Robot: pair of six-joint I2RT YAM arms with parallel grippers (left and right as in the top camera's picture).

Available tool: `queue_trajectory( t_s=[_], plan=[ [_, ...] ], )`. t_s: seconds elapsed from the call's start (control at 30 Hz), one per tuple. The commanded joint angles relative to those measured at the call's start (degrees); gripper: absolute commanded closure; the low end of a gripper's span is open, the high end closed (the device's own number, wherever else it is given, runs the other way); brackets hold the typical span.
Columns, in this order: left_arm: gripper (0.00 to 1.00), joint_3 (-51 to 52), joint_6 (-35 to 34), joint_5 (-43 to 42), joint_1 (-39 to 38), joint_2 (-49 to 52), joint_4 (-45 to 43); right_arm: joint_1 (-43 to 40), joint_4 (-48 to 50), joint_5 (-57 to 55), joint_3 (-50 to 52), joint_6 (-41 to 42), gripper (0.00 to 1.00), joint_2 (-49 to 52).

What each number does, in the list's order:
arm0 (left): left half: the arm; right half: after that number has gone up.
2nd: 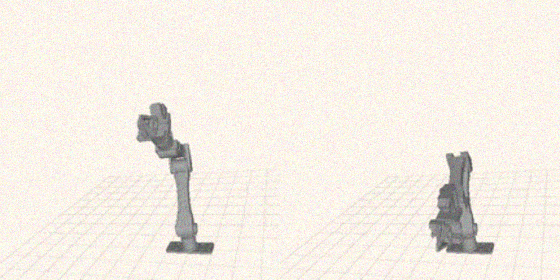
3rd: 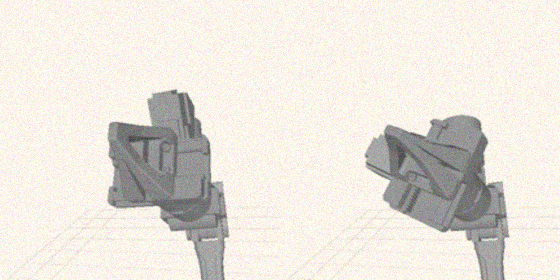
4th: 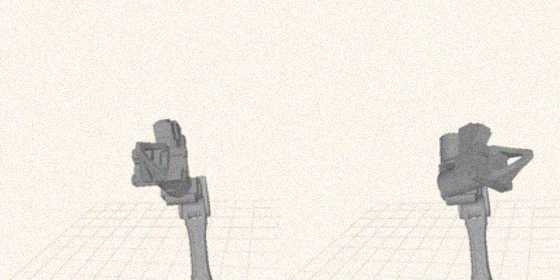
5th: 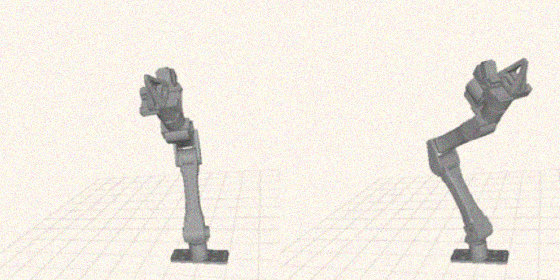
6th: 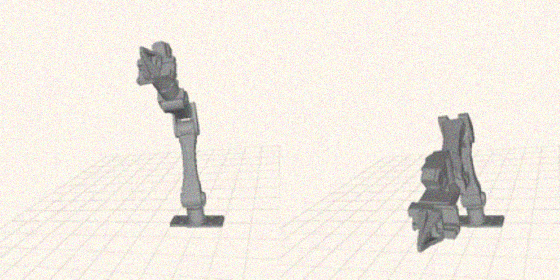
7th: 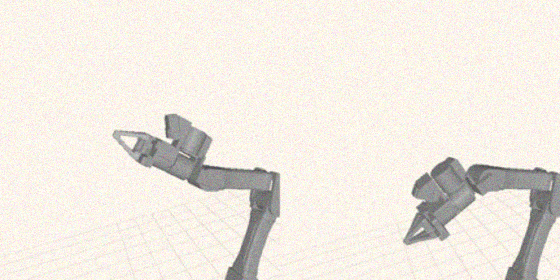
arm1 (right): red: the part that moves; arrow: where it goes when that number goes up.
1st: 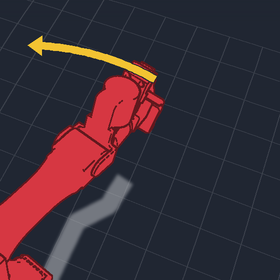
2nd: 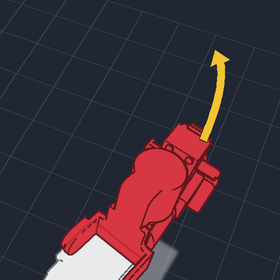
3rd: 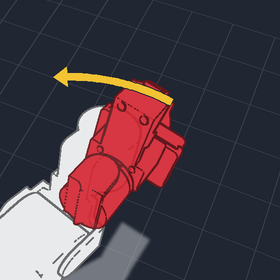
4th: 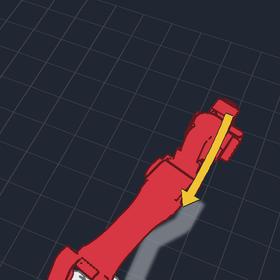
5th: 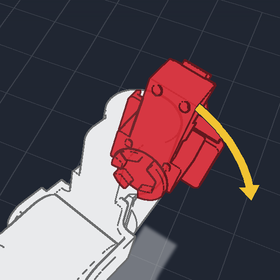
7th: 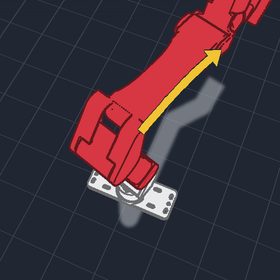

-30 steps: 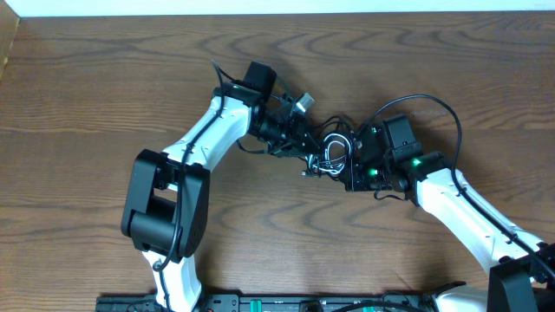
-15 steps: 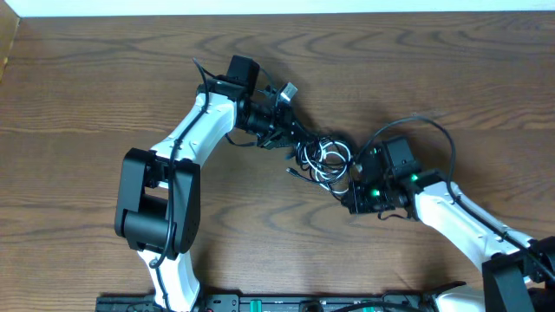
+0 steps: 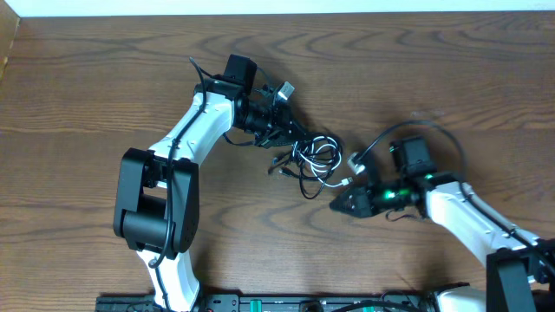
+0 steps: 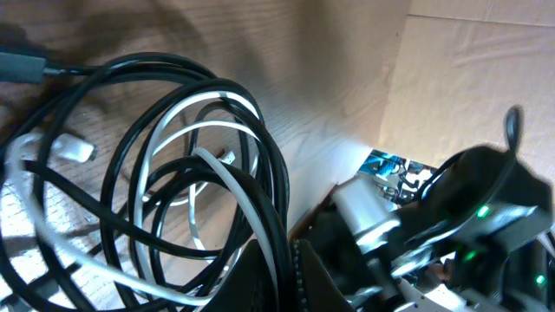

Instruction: Untangle cables

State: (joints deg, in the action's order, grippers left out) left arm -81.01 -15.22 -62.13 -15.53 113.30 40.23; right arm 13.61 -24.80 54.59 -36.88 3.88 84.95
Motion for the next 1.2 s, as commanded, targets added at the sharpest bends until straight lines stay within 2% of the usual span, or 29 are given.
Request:
queue_trajectory(
  t_s=[0.0,0.2,0.4,0.47,0.57,0.67,0.73,0.83,0.93,1.17],
  plan=[
    [0.92,0.0,-0.1,0.0,0.3,0.2,0.2,-4.7,0.0,10.4,-2.5,-2.7,0.65,-0.2],
    [0.93,0.0,-0.2,0.0,0.3,0.2,0.6,-10.9,0.4,8.7,-2.6,-2.0,0.51,-0.2],
    [0.93,0.0,-5.8,-0.3,0.3,0.2,1.0,-11.1,0.4,7.0,-2.4,0.6,0.50,-0.2],
    [0.92,0.0,-7.1,-0.2,0.3,0.2,1.0,-10.2,0.4,6.9,-2.4,1.0,0.53,-0.2],
    [0.93,0.0,-9.4,-0.7,0.2,0.2,1.3,-8.1,0.4,3.4,-2.4,5.1,0.60,-0.2],
    [0.93,0.0,-11.2,-2.0,0.2,0.2,1.2,-5.4,1.9,-0.8,-1.9,12.1,0.56,-0.2],
    [0.92,0.0,-11.7,-1.9,0.2,0.2,1.2,-3.2,6.4,-1.2,-0.7,18.5,0.53,-0.2],
    [0.93,0.0,-11.7,-1.9,0.1,0.2,1.2,-1.0,12.1,-3.6,0.4,24.0,0.53,-0.2],
    [0.93,0.0,-11.7,-2.0,-0.9,0.2,1.3,1.1,16.6,-10.6,0.7,32.2,0.53,-0.2],
    [0.92,0.0,-11.6,-1.9,-2.2,0.2,1.2,2.3,22.3,-14.1,0.8,40.9,0.66,-0.2]
  ],
)
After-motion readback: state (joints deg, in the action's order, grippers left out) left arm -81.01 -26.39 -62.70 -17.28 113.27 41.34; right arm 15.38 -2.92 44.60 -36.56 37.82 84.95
